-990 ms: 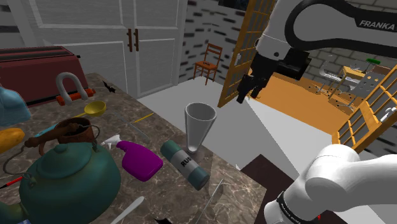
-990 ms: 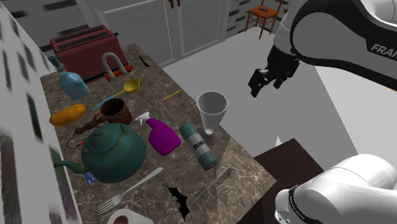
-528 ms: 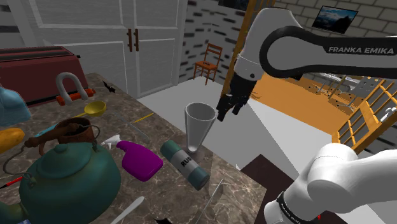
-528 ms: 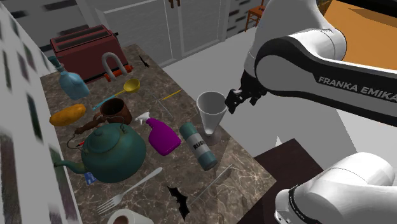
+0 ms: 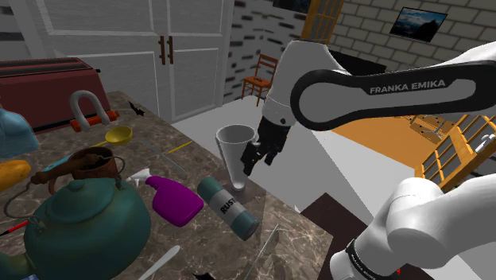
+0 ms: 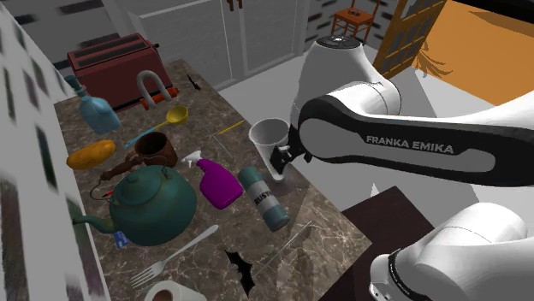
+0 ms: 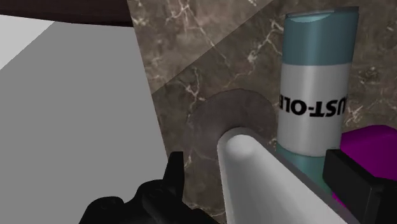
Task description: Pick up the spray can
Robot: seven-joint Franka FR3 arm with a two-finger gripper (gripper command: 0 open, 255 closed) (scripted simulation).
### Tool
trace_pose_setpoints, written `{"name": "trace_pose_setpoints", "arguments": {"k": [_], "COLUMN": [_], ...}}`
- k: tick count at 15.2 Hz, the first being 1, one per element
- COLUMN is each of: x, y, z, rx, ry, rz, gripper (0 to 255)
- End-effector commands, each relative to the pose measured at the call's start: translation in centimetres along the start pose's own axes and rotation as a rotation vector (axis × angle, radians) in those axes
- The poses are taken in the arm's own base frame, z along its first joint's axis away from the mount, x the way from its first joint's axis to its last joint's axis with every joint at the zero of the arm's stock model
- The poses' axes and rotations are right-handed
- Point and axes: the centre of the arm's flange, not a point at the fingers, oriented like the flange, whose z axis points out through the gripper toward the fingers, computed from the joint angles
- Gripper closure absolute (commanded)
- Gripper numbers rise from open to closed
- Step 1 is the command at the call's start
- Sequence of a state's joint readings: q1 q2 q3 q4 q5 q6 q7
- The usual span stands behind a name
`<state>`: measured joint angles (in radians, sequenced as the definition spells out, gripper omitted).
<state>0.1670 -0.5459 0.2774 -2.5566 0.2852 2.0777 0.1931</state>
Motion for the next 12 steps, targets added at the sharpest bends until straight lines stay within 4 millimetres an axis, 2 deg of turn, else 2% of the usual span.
{"name": "trace_pose_setpoints", "arguments": {"k": [1,7,12], "x": [0.3,1.1,1.0], "y": [-2.1,-7.0,-6.6], "z": [2.0,6.9,9.5], "rx": [0.013,0.047,0.047], "ry": [-0.006,-0.021,-0.021], "rz": [-0.008,-0.031,-0.031], "gripper": [0,0,0]}}
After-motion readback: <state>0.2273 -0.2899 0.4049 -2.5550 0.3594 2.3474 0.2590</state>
